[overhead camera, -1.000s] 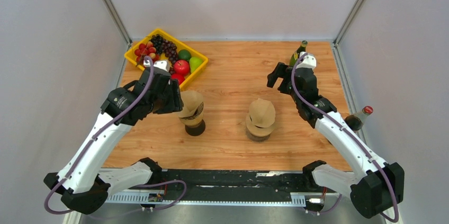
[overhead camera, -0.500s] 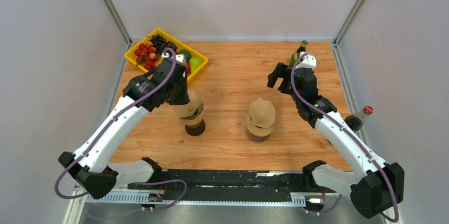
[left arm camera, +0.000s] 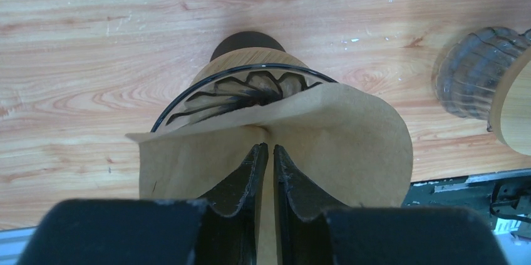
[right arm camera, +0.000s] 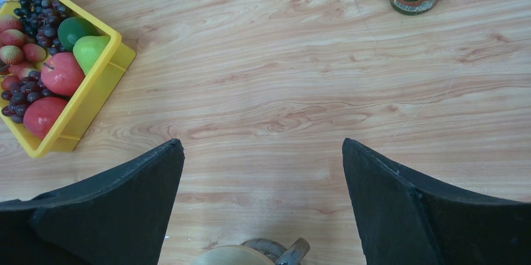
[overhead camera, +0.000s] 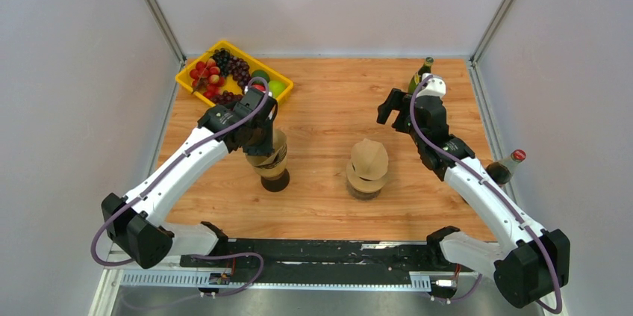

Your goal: Place the coffee filter in the dripper

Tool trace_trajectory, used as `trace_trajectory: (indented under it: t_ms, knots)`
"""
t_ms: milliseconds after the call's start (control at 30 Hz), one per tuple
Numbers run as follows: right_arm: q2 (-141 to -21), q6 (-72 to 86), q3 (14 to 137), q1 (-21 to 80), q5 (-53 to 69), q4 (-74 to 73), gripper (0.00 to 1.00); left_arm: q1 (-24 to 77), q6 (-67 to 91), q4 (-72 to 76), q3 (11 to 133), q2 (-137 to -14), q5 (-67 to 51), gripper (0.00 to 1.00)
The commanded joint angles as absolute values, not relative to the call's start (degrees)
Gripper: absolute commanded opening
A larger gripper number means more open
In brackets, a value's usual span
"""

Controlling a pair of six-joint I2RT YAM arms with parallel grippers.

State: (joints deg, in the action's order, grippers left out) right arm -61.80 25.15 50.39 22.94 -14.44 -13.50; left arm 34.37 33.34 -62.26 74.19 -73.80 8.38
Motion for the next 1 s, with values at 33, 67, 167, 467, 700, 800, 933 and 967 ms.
trace_trajectory:
  t_ms: [33,67,167,467,700,800,933,967]
  knots:
    - [-61.7,24.3,50.9,22.7,-15.3,-12.7,1.00,33.8,32.2,-60.3,72.9,-74.4,6.4,0.19]
    - [-61.7,24.2,50.9,22.7,-15.4,-12.8,1.00,33.7,32.2,-60.0,72.4,-74.5,6.1,0.19]
    - [-61.9,24.3,50.9,22.7,-15.4,-12.8,1.00,33.6,32.1,-59.5,71.2,-74.8,5.5,0.19]
    - [-62.2,24.3,50.9,22.7,-15.2,-12.7,1.00,32.8,31.6,-58.2,69.4,-75.6,4.3,0.19]
    - [-62.2,24.4,50.9,22.7,-15.2,-12.8,1.00,32.6,31.4,-57.9,68.7,-76.5,4.1,0.19]
    - [-62.2,24.3,50.8,22.7,-15.3,-12.9,1.00,32.5,31.3,-57.9,68.4,-76.7,4.0,0.19]
    - [-62.2,24.4,50.9,22.7,-15.5,-12.8,1.00,32.4,31.6,-58.1,68.0,-76.9,3.6,0.19]
    - [-62.1,24.4,50.9,22.7,-15.5,-12.9,1.00,32.3,31.6,-58.1,67.9,-76.9,3.5,0.19]
